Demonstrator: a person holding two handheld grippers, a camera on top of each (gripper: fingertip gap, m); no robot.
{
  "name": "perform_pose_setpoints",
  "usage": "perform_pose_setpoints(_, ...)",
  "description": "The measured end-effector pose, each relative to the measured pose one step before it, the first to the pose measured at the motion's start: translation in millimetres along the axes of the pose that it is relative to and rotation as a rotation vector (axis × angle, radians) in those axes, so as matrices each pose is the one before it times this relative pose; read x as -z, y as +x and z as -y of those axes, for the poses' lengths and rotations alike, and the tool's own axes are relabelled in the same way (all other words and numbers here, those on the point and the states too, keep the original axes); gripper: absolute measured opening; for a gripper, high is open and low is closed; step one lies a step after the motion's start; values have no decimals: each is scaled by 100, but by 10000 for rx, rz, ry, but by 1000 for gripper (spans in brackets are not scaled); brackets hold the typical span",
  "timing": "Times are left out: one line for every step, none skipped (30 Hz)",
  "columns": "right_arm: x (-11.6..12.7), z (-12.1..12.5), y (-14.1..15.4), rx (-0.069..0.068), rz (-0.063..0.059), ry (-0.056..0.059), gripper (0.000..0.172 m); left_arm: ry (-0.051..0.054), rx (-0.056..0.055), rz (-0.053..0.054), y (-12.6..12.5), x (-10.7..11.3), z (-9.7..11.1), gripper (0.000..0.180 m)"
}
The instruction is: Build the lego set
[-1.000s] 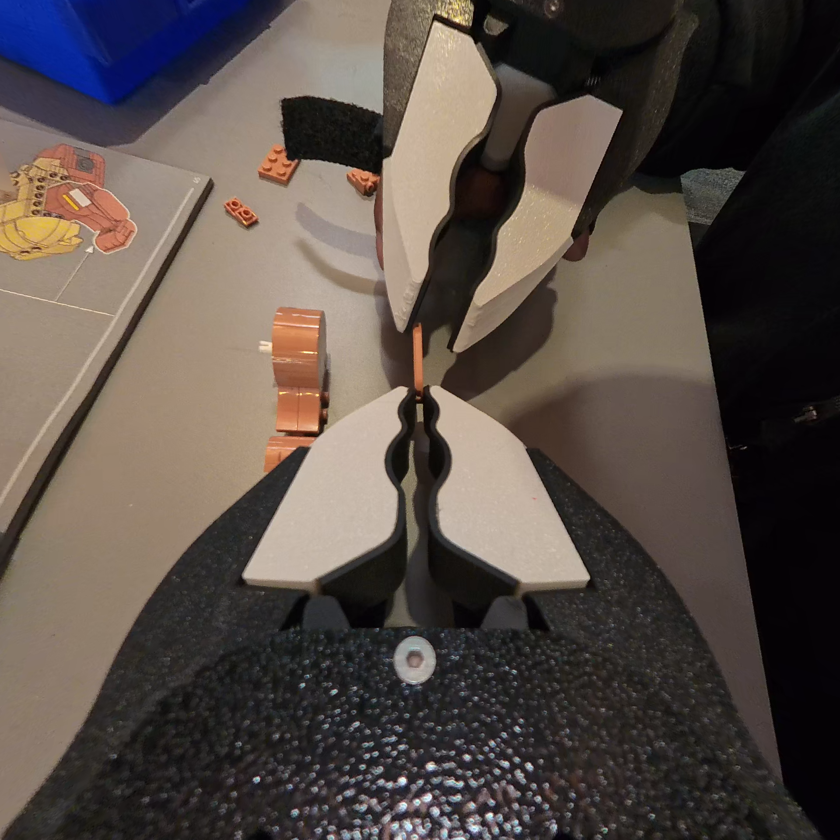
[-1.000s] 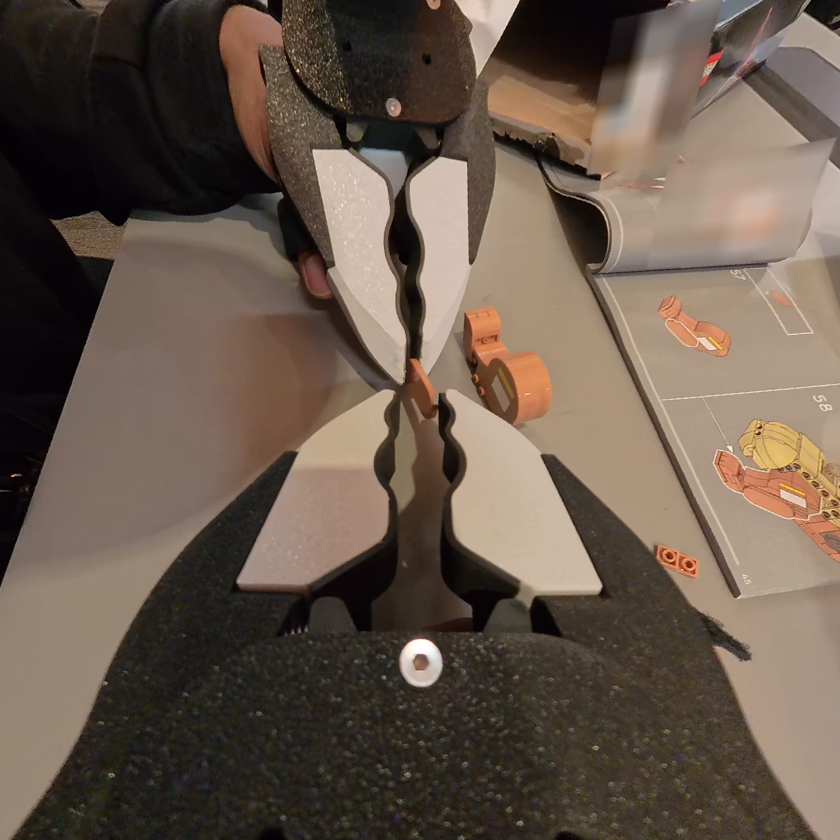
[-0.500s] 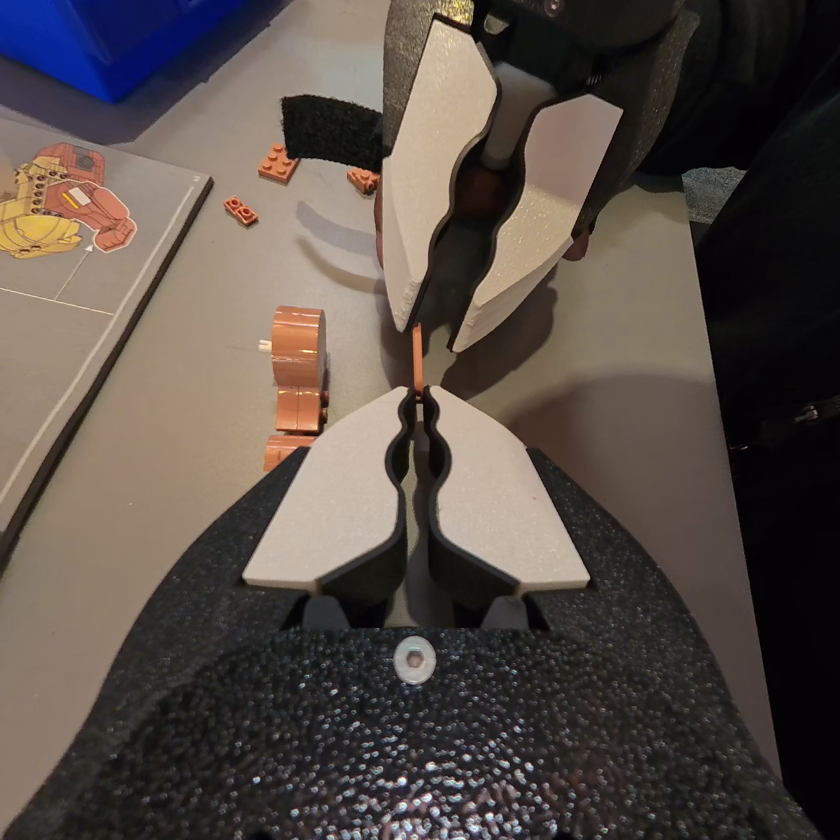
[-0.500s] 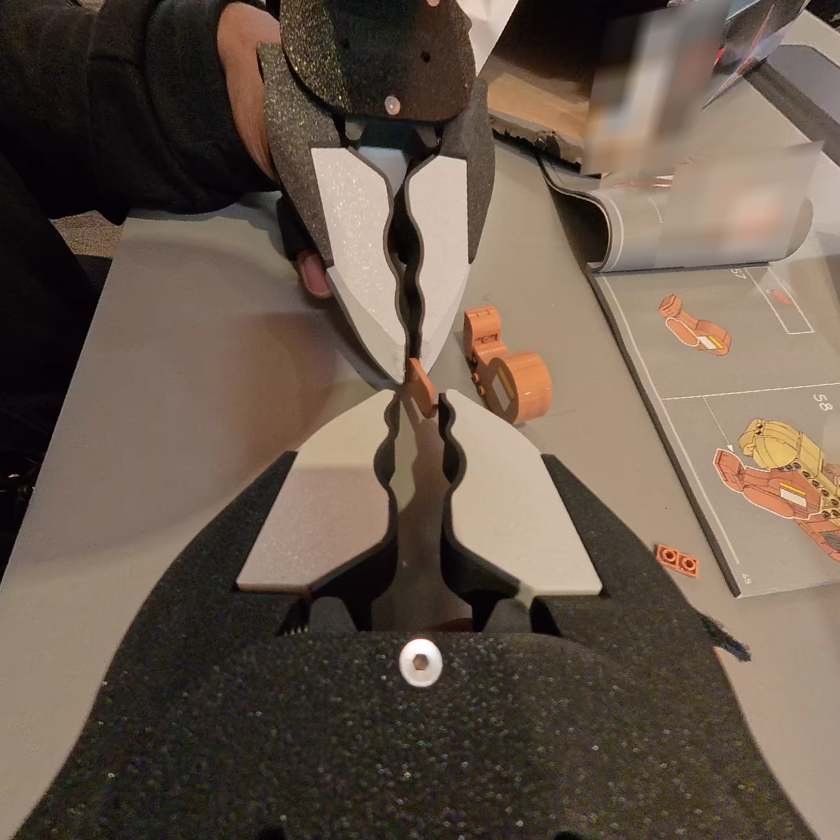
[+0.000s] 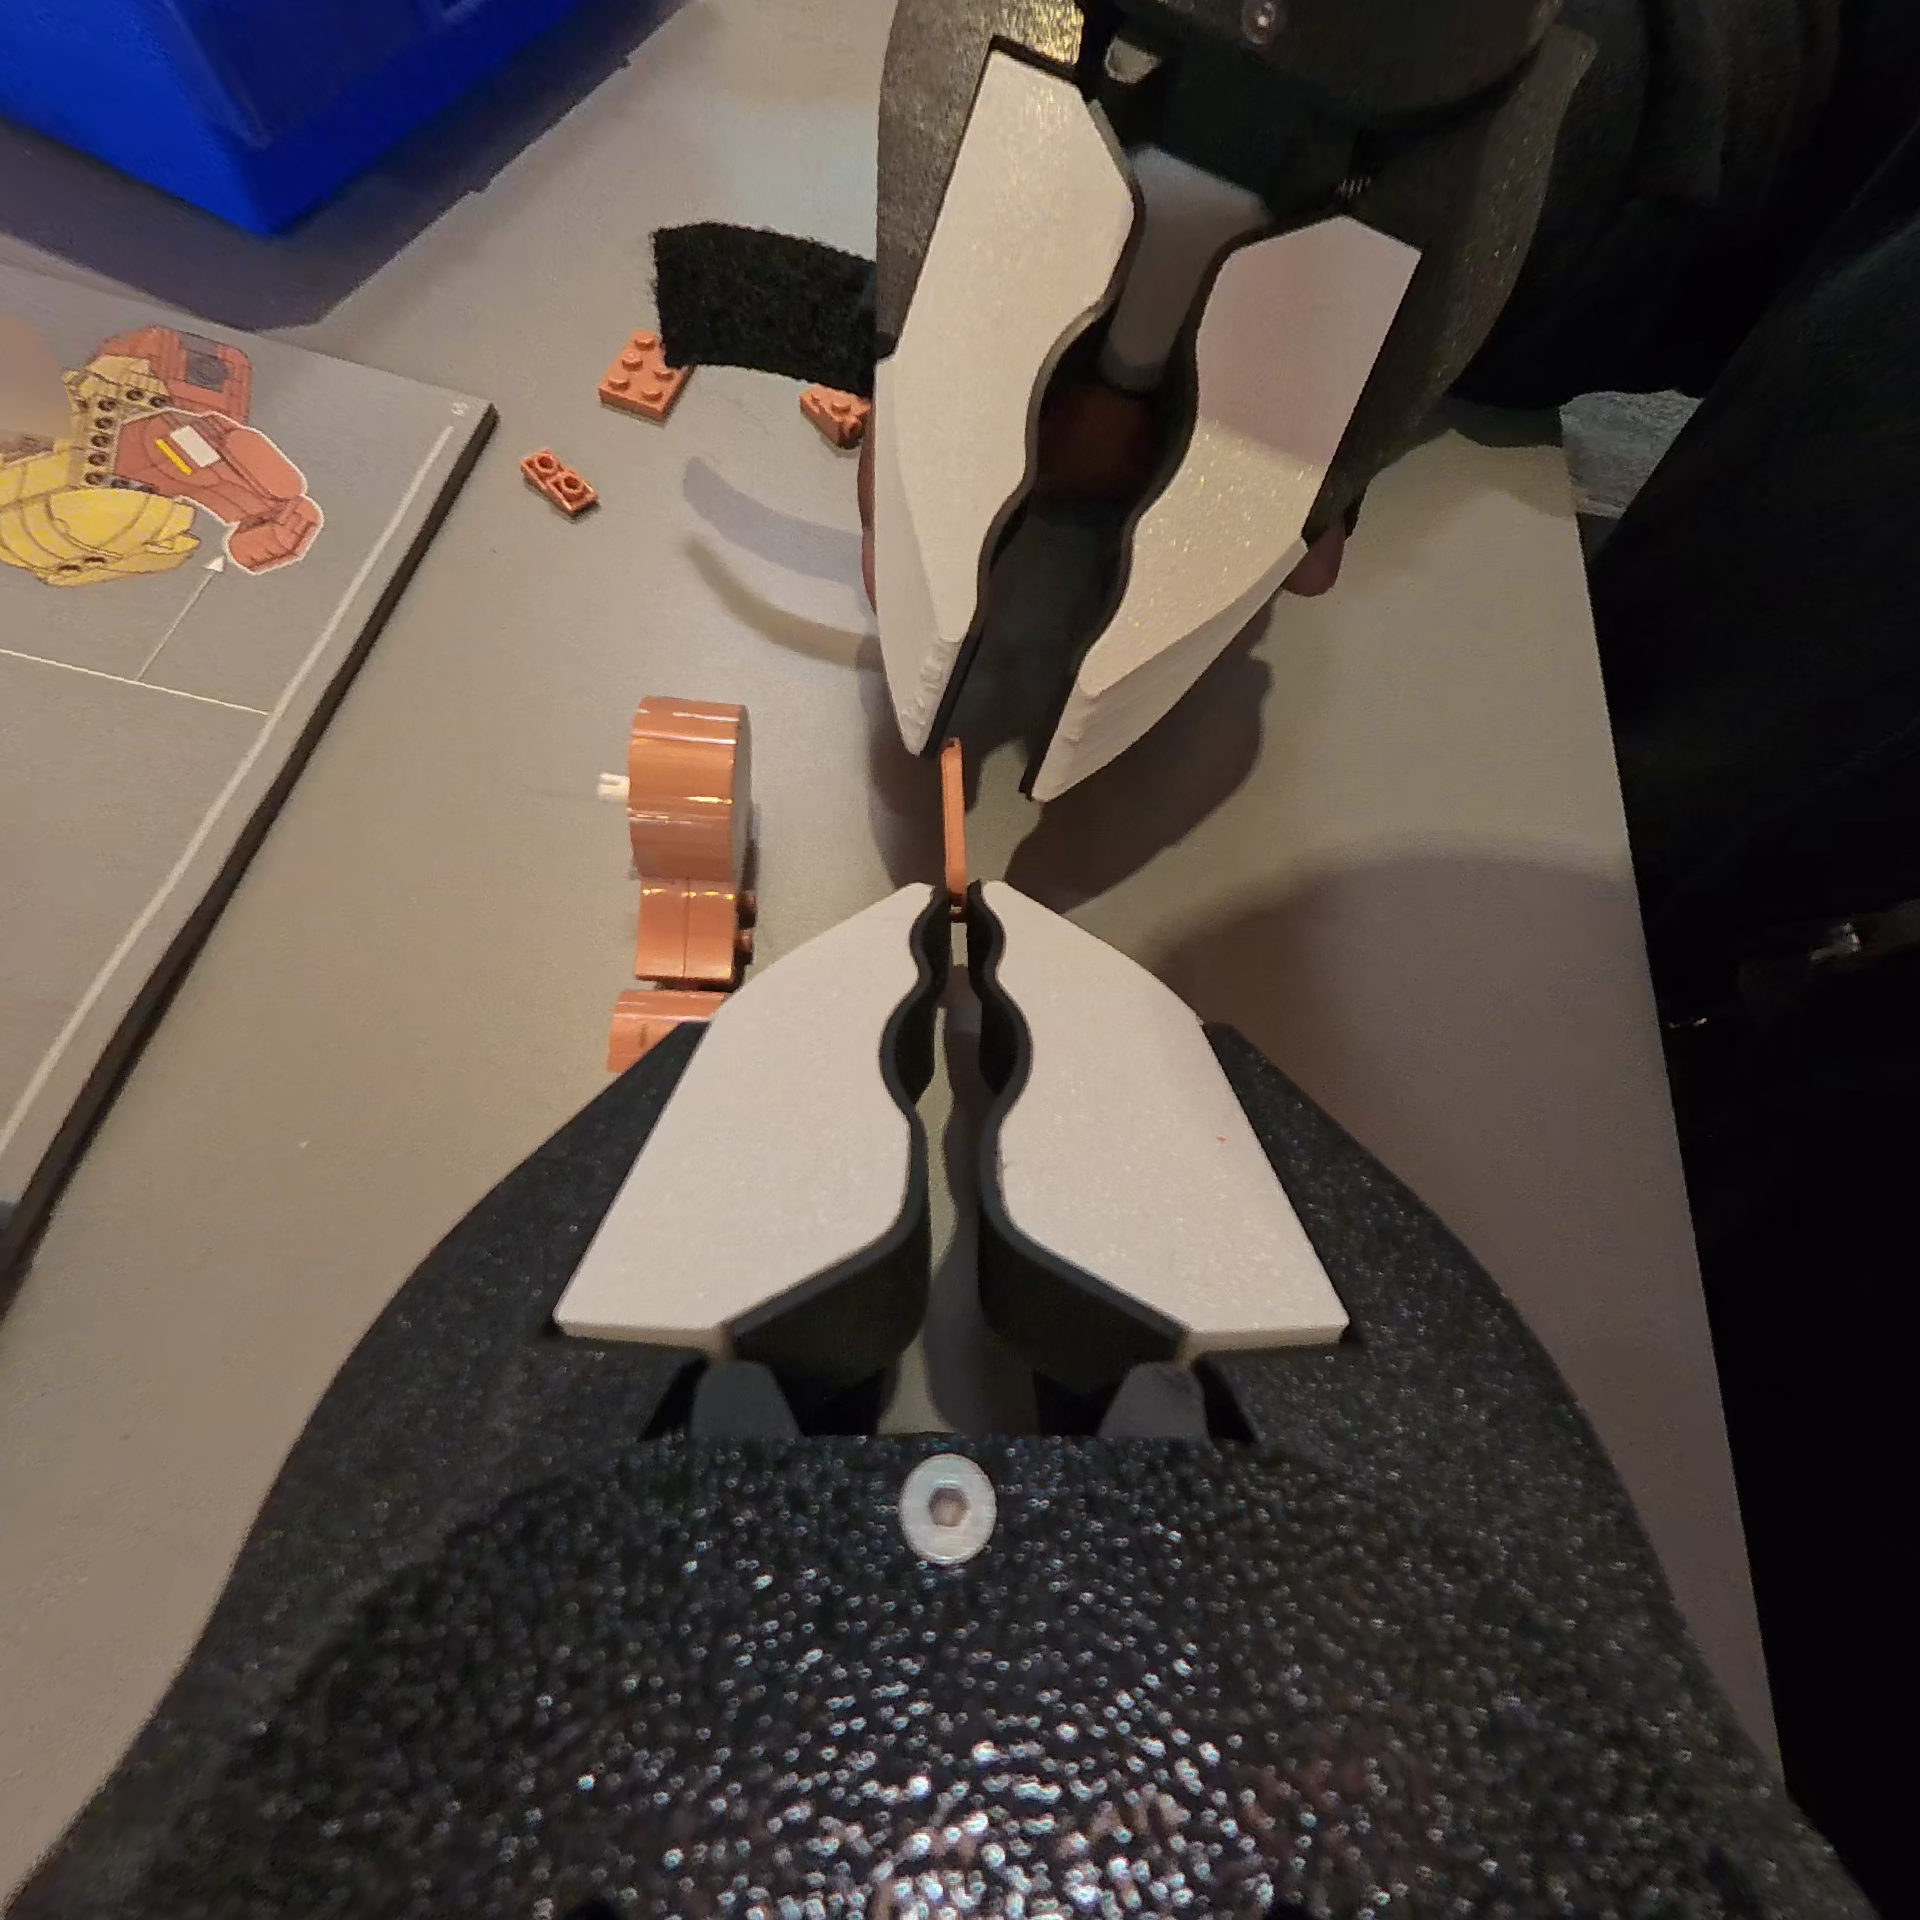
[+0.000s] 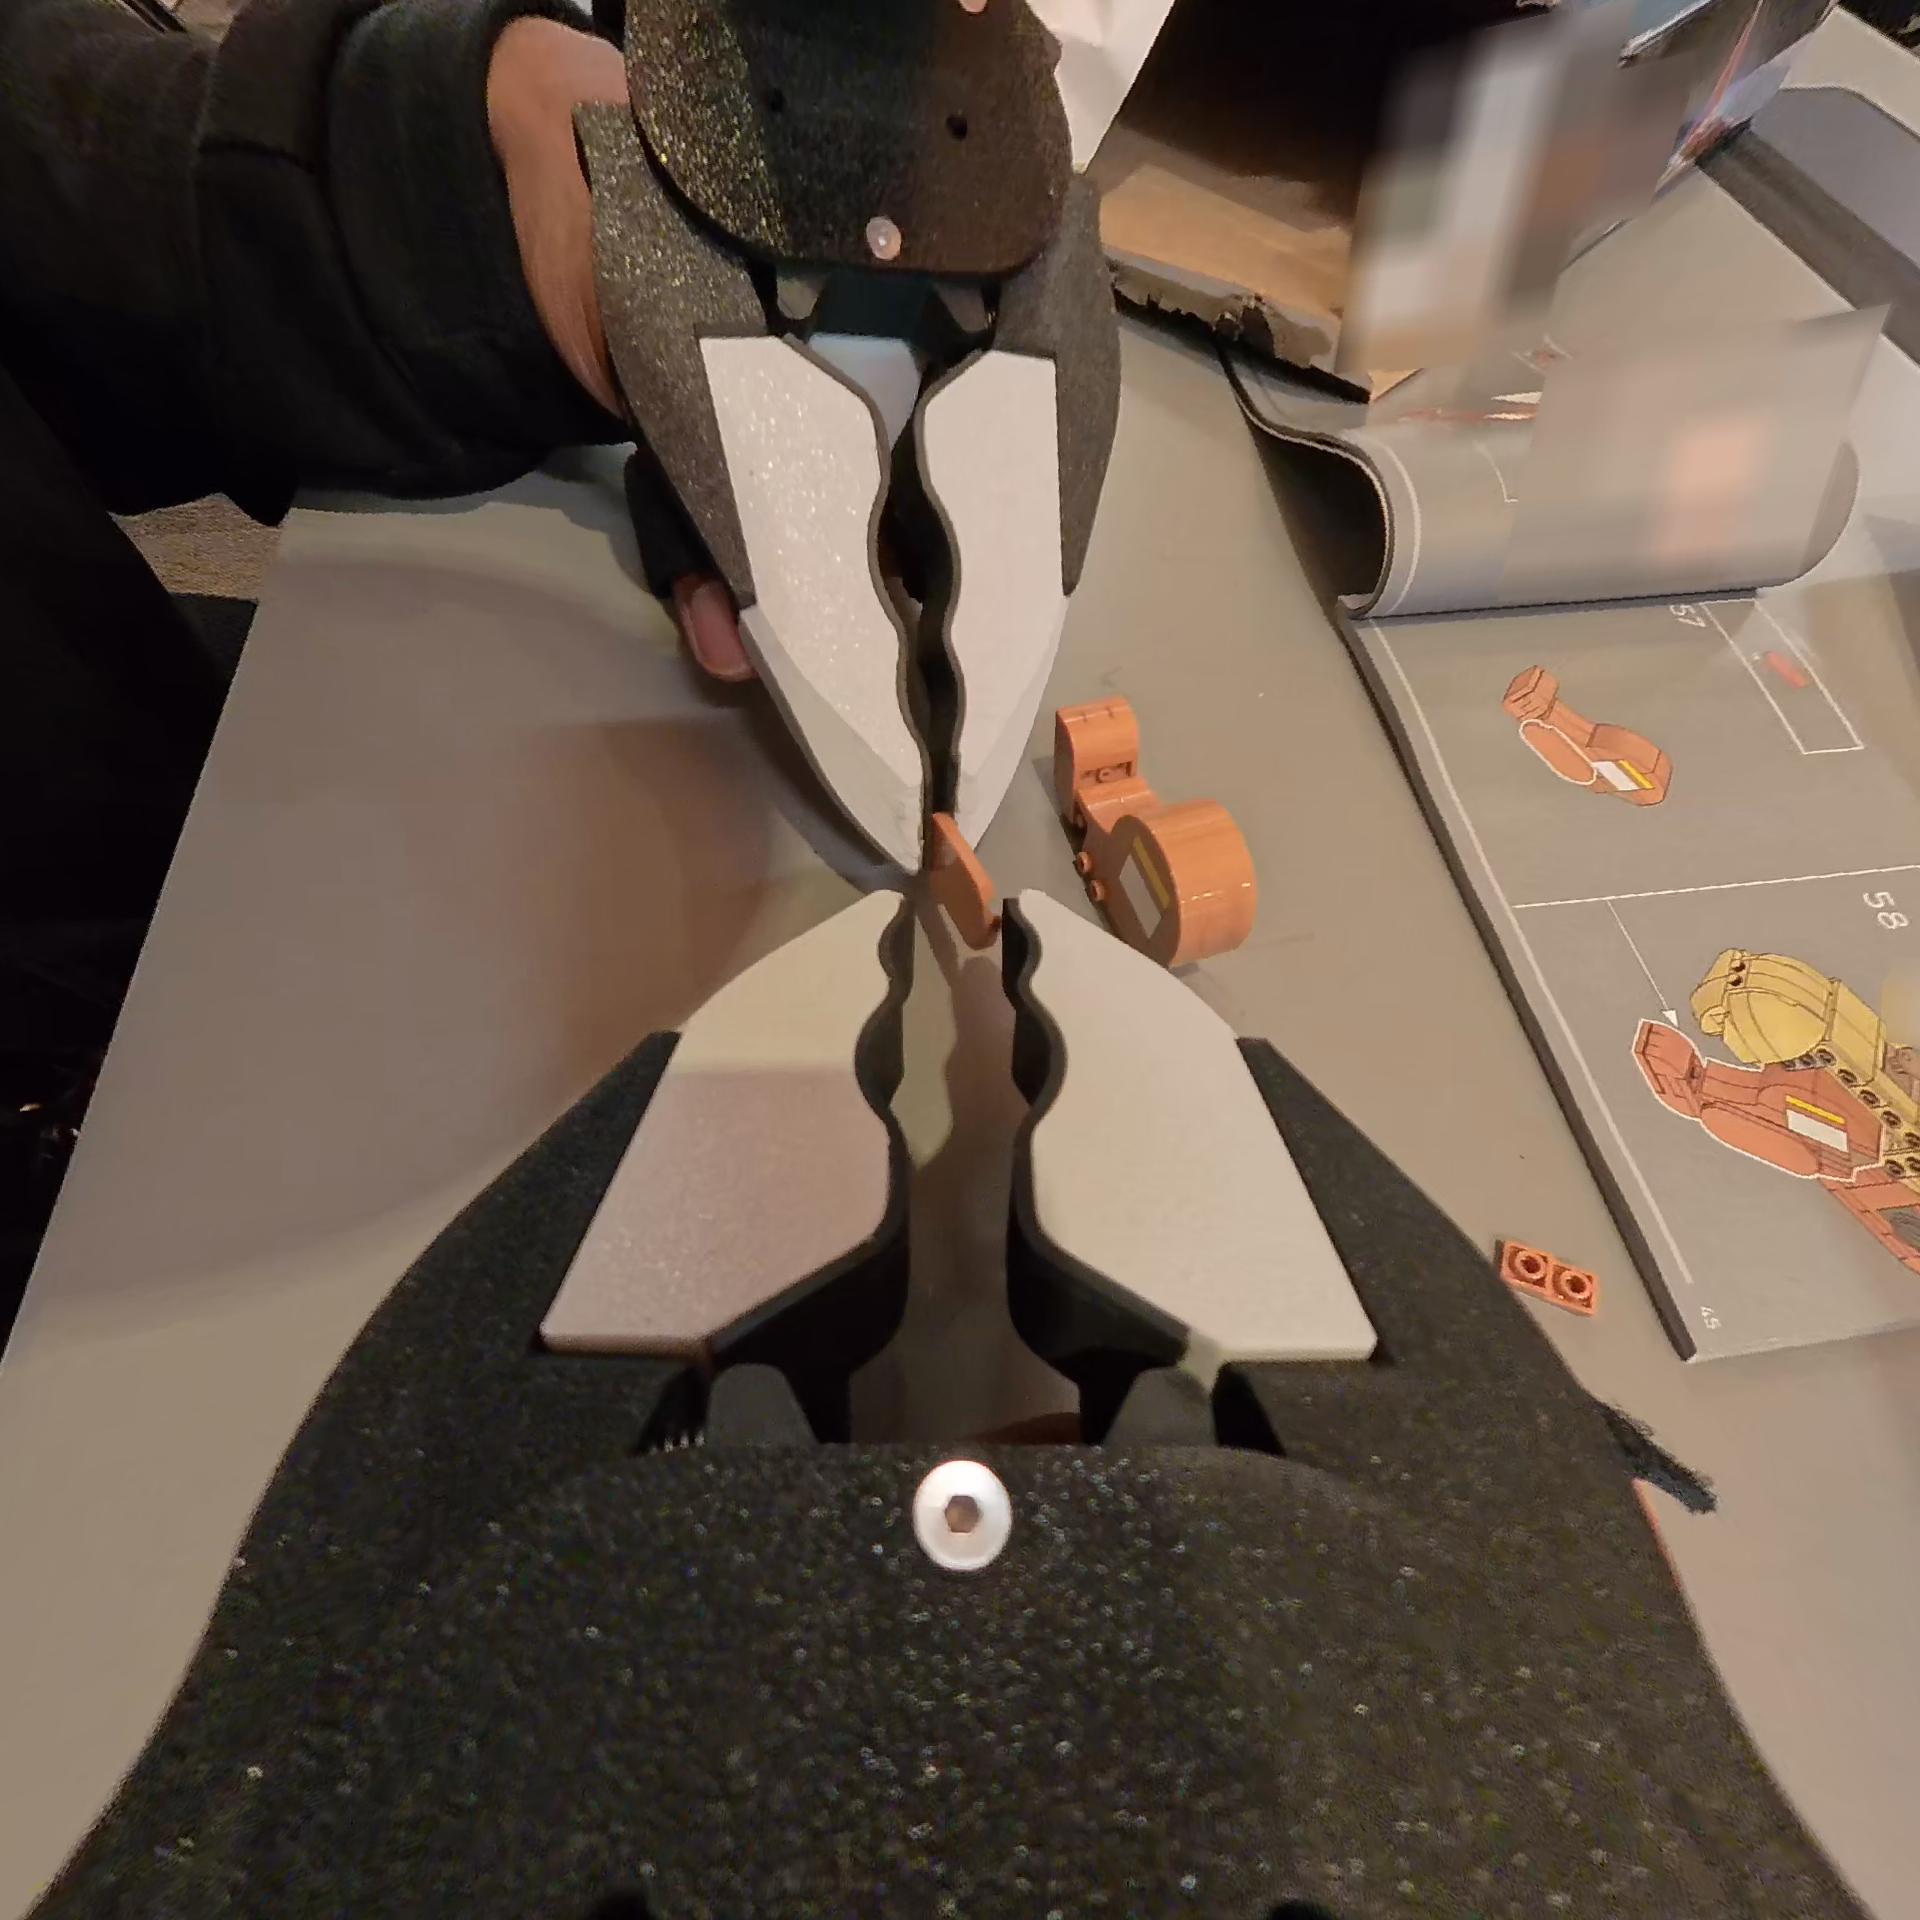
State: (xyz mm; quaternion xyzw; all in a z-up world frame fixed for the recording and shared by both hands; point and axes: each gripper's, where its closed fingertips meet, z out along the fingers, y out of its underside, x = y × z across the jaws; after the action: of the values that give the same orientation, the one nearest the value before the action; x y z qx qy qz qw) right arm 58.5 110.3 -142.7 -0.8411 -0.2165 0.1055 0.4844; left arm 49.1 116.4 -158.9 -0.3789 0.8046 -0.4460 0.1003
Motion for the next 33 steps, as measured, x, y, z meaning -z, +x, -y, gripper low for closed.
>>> perform_pose_setpoints(0, 0, 7, -12, 6, 0, 16, 3, 17, 18, -46, 52, -28, 2)
perform_pose_setpoints(-6, 0, 22, -24, 8, -2, 16, -5, 17, 18, -48, 64, -55, 2)
perform_pose_setpoints(2, -6, 23, -40, 12, -3, 16, 19, 29, 13, -51, 78, -17, 2)
perform_pose_setpoints(-2, 2, 28, -51, 20, 4, 16, 39, 35, 0, -41, 71, 19, 2)
perform_pose_setpoints(23, 13, 35, -62, 29, 19, 16, 44, 43, 8, -45, 85, 25, 2)
perform_pose_setpoints(47, 41, 35, -79, 32, 39, 16, 36, 35, 4, -42, 61, 11, 2)
perform_pose_setpoints(45, 61, 42, -101, 36, 59, 16, 35, 43, 11, -51, 85, 8, 2)
perform_pose_setpoints(56, 77, 26, -112, 45, 68, 16, 37, 40, 9, -51, 96, 2, 2)
perform_pose_setpoints(27, 56, 29, -105, 54, 48, 16, 49, 42, 8, -50, 99, 11, 2)
perform_pose_setpoints(3, 49, 34, -117, 74, 33, 16, 49, 24, -11, -23, 104, 17, 2)
perform_pose_setpoints(-8, 90, 78, -159, 72, 51, 16, 63, 49, -38, -15, 75, 74, 2)
perform_pose_setpoints(26, 100, 116, -173, 38, 77, 16, 60, 47, -22, -25, 59, 68, 2)
perform_pose_setpoints(73, 103, 128, -137, 6, 93, 17, 31, 7, -7, -4, 32, 34, 2)
perform_pose_setpoints(133, 128, 133, -84, -36, 124, 17, -5, -37, 7, 29, -3, -6, 2)
perform_pose_setpoints(162, 170, 133, -47, -85, 155, 17, -14, -62, 38, 34, -19, -18, 3)
perform_pose_setpoints(163, 160, 125, -34, -106, 157, 17, -21, -74, 66, 17, -16, -31, 2)
perform_pose_setpoints(151, 170, 6, -47, -51, 161, 17, -30, -77, 56, 61, -23, -53, 2)
perform_pose_setpoints(125, 175, -156, -64, 31, 164, 17, -37, -86, 50, 91, -31, -57, 2)
perform_pose_setpoints(105, 156, -225, -45, 53, 151, 17, -41, -96, 58, 86, -34, -69, 2)
perform_pose_setpoints(90, 132, -235, 12, 26, 129, 17, -54, -112, 67, 64, -46, -68, 2)
perform_pose_setpoints(94, 114, -233, 77, 3, 108, 17, -47, -88, 65, 13, -51, -54, 2)
perform_pose_setpoints(78, 69, -186, 122, -39, 79, 17, -37, -28, 55, -30, -29, -44, 2)
perform_pose_setpoints(68, 34, -89, 128, -95, 44, 17, -33, 21, 20, -42, -38, -31, 2)
perform_pose_setpoints(40, 3, -4, 111, -125, 14, 17, -6, 32, 8, -44, -10, 0, 2)
perform_pose_setpoints(18, -11, 43, 86, -127, -4, 17, 44, 13, 11, -52, 17, 67, 2)
perform_pose_setpoints(5, -15, 45, 68, -108, -7, 17, 41, 13, 2, -20, 35, 49, 2)
perform_pose_setpoints(-4, -3, 35, 65, -91, 1, 17, 27, 9, 13, -31, 34, 26, 2)
perform_pose_setpoints(11, 7, 20, 62, -78, 4, 17, 21, -16, 35, -20, 13, 26, 2)
perform_pose_setpoints(-4, -5, 21, 49, -62, -5, 17, -1, -38, 24, 12, 4, -2, 2)
perform_pose_setpoints(-22, -25, 19, 31, -44, -21, 17, -16, -47, 30, 12, -15, -15, 2)
perform_pose_setpoints(-28, -44, 21, 14, -35, -32, 17, -34, -40, 37, 0, -42, -34, 2)
perform_pose_setpoints(-34, -31, 42, 3, -37, -32, 17, -48, -28, 28, -8, -48, -47, 2)
perform_pose_setpoints(-28, -29, 22, 2, -25, -28, 17, -39, -10, 9, -5, -36, -44, 2)
